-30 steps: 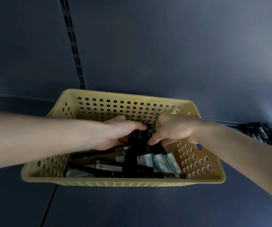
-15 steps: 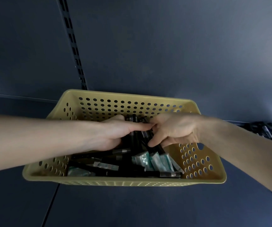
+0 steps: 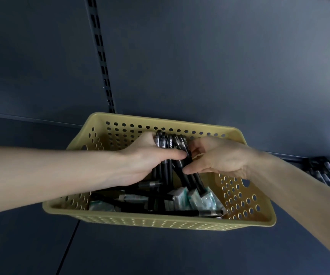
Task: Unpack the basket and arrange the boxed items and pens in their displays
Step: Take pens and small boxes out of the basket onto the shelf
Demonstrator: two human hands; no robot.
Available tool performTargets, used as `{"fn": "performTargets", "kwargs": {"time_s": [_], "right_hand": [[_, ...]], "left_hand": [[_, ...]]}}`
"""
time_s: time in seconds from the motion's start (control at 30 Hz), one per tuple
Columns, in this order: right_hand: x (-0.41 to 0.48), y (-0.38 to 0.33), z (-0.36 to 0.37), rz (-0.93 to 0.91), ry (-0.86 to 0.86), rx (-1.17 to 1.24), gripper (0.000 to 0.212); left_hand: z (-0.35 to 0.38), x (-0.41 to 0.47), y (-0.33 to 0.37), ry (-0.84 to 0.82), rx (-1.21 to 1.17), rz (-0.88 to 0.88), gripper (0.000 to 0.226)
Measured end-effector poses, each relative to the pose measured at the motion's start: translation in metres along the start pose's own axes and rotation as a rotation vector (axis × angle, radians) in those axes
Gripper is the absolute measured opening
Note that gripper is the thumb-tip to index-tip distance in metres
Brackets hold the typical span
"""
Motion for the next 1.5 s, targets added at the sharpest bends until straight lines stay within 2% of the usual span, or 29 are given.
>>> {"fn": "performTargets", "kwargs": {"time_s": [0.07,0.17,0.3,0.4,0.47,0.57,0.77,0.87,1.07,1.2,1.37,1.5], "right_hand": [[-0.001,0.001,0.006,-0.005,-0.052,-0.047,0.043],[-0.001,0.003,0.013,0.017,-0.115,-0.138,0.031],[-0.003,-0.002,0.017,0.012,-0.190,-0.061,0.022],[-0.002,-0.015,0.017,-0.091,-0.180,0.059,0.027],[0.002,-0.019,0.019,-0.140,-0.124,0.005,0.041],[0.009,-0.021,0.024,-0.166,-0.065,-0.135,0.062],[0.017,-0.014,0.026,-0.118,-0.038,-0.231,0.066],[0.017,-0.013,0.027,-0.095,-0.074,-0.183,0.060],[0.007,-0.025,0.033,-0.256,-0.123,-0.132,0.057],[0.009,-0.020,0.032,-0.180,-0.170,-0.037,0.051],[0.004,-0.019,0.033,-0.173,-0.219,-0.042,0.032],[-0.008,-0.028,0.038,-0.209,-0.371,0.064,0.039]], "left_hand": [[-0.003,0.000,0.007,0.026,-0.007,0.066,0.031],[-0.006,0.002,0.017,0.041,-0.037,0.166,0.039],[-0.006,0.003,0.030,0.022,-0.101,0.247,0.047],[-0.012,0.005,0.045,0.020,-0.088,0.338,0.049],[-0.016,0.005,0.048,0.012,-0.070,0.364,0.051],[-0.015,0.002,0.037,-0.030,-0.066,0.308,0.053],[-0.011,0.005,0.026,-0.084,-0.041,0.238,0.049],[-0.008,0.004,0.028,-0.068,-0.030,0.263,0.040],[-0.010,0.002,0.038,-0.008,-0.026,0.316,0.034],[-0.011,0.000,0.043,0.011,-0.003,0.335,0.030],[-0.022,0.003,0.049,0.104,-0.150,0.283,0.032],[-0.026,0.006,0.057,0.100,-0.289,0.255,0.043]]}}
Point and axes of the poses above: each hand's wrist, its own x-axis towards the middle knuckle, its own z-axis out of the palm, y = z × x, the point moved 7 cm from there along x, towards the middle knuckle, and after that the axes turned 14 degrees about z, right-handed, at the moved point
